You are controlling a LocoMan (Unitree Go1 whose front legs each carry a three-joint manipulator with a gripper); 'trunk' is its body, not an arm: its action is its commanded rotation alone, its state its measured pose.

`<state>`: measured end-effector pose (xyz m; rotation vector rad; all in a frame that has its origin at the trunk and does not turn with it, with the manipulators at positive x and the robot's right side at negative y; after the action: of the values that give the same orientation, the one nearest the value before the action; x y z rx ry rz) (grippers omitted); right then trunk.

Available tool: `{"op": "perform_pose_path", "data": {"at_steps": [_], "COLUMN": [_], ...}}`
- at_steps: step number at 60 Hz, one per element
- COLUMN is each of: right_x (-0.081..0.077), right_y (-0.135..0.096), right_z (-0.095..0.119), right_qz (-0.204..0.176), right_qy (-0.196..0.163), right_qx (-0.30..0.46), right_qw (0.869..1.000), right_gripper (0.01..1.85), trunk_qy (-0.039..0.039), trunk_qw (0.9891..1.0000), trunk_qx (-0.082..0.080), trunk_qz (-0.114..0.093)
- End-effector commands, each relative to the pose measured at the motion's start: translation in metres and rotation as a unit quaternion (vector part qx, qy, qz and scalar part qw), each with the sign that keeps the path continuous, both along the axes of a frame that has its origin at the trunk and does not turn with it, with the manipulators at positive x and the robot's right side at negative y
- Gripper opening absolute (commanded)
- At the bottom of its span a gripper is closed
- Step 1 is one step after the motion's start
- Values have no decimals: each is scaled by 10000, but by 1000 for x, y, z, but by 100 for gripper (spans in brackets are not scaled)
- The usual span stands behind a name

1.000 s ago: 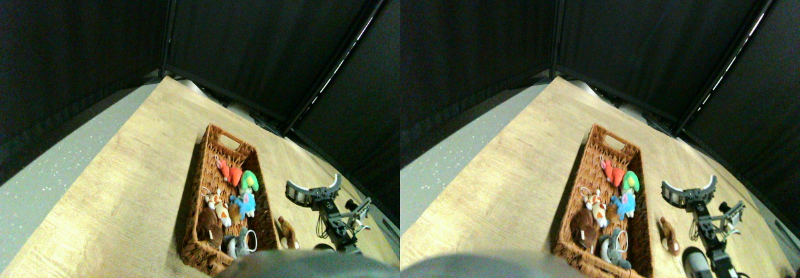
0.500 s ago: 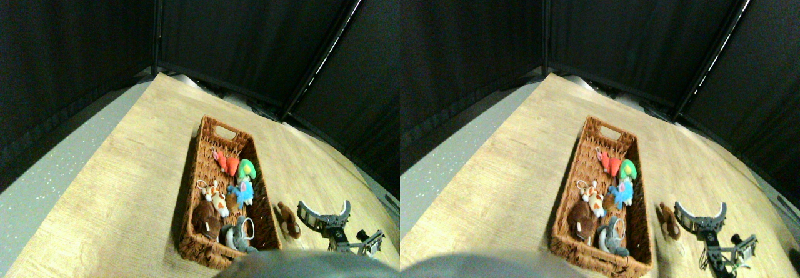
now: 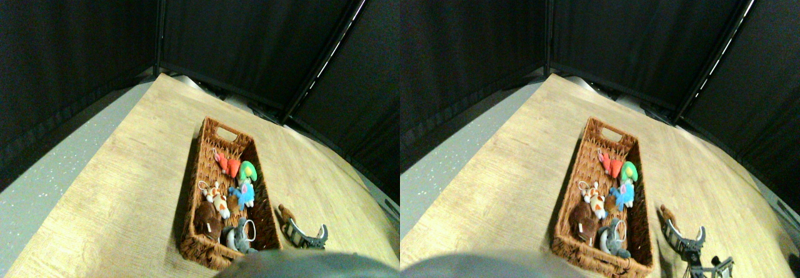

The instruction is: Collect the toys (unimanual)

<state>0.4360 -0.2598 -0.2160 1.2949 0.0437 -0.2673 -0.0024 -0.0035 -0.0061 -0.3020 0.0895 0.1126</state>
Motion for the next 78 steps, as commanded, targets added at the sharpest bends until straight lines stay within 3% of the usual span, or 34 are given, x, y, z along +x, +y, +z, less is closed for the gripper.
{"op": "perform_pose_path", "data": {"at_steps": [1, 15, 45, 48, 51, 52, 63, 71, 78], "right_x": [5, 16, 25, 26, 24, 24, 24, 25, 25], "right_y": [-2, -4, -4, -3, 1, 2, 7, 11, 16], "right_z": [-3, -16, -22, -21, -19, -19, -9, 5, 16], "right_qz": [-14, 27, -75, -95, -221, -416, -704, -380, -332], "right_qy": [-125, 20, 123, 94, -13, -56, -279, -498, -617], "right_qx": [141, 185, 230, 265, 171, 67, 134, -59, -139], "right_qw": [9998, 9998, 9996, 9996, 9996, 9991, 9970, 9980, 9974], "right_gripper": [79, 80, 83, 67, 14, 6, 6, 6, 6], "trunk_qy": [50, 69, 85, 89, 93, 83, 60, 59, 45], "trunk_qw": [9999, 9999, 9999, 9999, 9999, 9999, 9999, 10000, 10000], "trunk_qx": [-114, -110, -106, -106, -101, -101, -90, -79, -82], "trunk_qz": [66, 60, 43, 44, 44, 34, 14, -9, -6]}}
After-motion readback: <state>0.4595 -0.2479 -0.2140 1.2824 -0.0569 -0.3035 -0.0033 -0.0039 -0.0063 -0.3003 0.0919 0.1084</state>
